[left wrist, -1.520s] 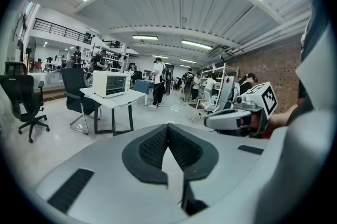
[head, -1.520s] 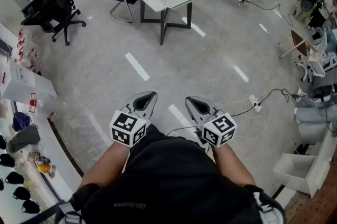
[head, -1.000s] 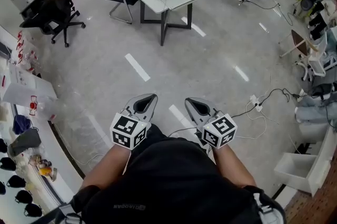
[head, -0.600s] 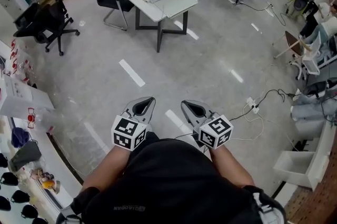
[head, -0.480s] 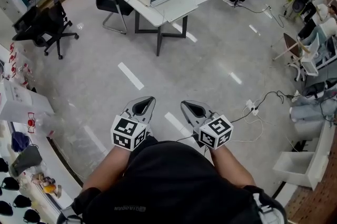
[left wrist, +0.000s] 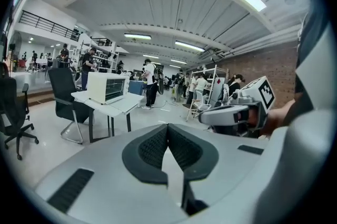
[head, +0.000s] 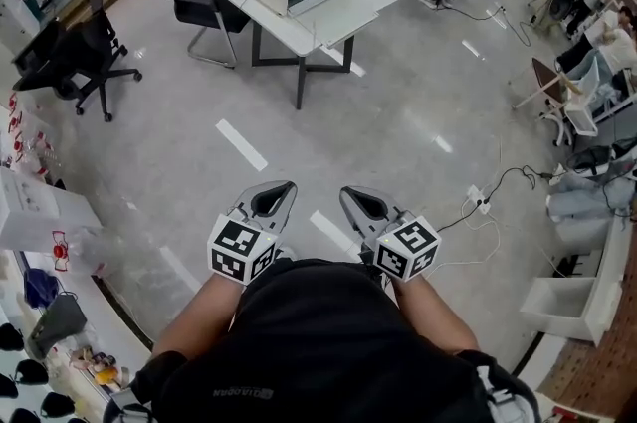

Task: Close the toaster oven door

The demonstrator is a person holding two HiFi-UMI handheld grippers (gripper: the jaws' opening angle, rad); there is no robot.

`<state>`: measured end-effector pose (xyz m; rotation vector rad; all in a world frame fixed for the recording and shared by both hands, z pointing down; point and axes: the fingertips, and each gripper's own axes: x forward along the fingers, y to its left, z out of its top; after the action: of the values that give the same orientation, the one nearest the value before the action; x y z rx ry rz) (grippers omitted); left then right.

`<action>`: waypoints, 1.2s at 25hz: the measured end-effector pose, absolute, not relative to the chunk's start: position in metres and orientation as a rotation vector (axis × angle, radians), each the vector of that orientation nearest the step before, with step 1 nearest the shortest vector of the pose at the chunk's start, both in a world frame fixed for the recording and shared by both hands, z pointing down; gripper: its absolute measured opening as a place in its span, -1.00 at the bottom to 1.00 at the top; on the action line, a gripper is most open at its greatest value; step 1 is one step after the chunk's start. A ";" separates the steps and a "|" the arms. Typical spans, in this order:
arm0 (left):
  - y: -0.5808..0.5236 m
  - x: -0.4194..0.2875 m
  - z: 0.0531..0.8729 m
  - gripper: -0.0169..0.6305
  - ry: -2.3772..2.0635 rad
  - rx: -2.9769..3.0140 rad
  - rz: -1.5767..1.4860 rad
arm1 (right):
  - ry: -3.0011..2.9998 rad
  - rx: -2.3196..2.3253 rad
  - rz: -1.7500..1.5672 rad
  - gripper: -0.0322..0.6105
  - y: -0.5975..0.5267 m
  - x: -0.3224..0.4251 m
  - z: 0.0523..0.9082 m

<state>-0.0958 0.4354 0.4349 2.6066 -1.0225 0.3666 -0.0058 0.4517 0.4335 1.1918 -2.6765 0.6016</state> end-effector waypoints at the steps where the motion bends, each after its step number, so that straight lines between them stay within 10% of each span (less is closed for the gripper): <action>1: 0.435 -0.099 0.436 -0.94 -1.009 2.617 0.371 | -2.678 1.204 0.601 -0.89 0.450 -0.009 0.433; 30: 0.252 -0.096 0.429 -0.94 -1.124 2.568 0.326 | -2.726 1.148 0.546 -0.89 0.268 -0.003 0.422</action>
<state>-0.0965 0.2519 0.4289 2.5677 -1.1242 0.3258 -0.0034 0.2684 0.4221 1.1480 -2.7265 0.5463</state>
